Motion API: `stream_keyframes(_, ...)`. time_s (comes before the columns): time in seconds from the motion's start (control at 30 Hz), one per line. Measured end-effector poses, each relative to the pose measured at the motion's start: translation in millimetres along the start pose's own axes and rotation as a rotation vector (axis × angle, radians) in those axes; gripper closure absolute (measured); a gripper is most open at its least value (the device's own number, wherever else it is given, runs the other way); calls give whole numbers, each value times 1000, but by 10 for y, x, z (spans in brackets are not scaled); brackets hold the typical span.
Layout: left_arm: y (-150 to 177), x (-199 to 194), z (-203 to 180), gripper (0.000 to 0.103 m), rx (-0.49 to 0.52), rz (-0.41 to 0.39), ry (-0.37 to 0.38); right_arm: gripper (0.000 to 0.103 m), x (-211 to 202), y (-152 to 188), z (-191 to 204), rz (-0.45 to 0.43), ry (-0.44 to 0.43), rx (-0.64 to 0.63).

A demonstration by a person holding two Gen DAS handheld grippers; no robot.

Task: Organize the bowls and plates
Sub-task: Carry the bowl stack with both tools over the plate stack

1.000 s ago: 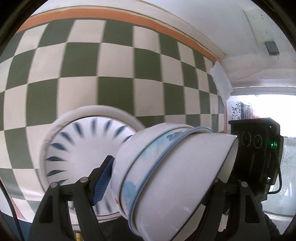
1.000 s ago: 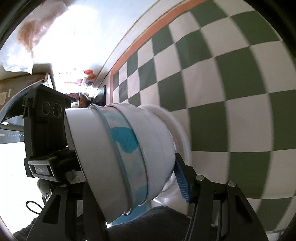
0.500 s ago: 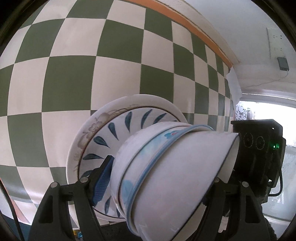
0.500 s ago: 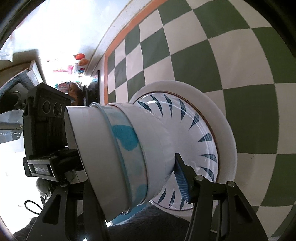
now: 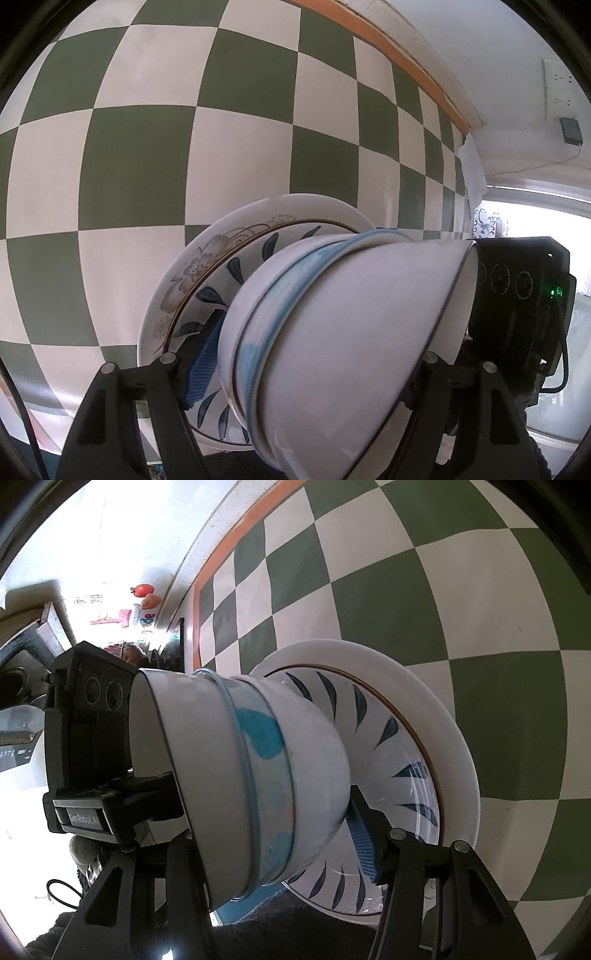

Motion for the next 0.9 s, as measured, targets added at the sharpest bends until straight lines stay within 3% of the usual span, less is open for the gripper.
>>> stream_keyframes(0.9, 108, 77, -37, 30, 0, -8, 6, 45, -8, 100, -63, 19, 35, -1)
Point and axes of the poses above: each gripper's, at about its wrist camera, not at the fingertips, and x roughly the way its jaws point, z to its left, y to its underside, the point moved 10 cm from there along x, roughly the way its jaws point, and after that the axes turned 5 degrees about z, right-handed, at the moved point
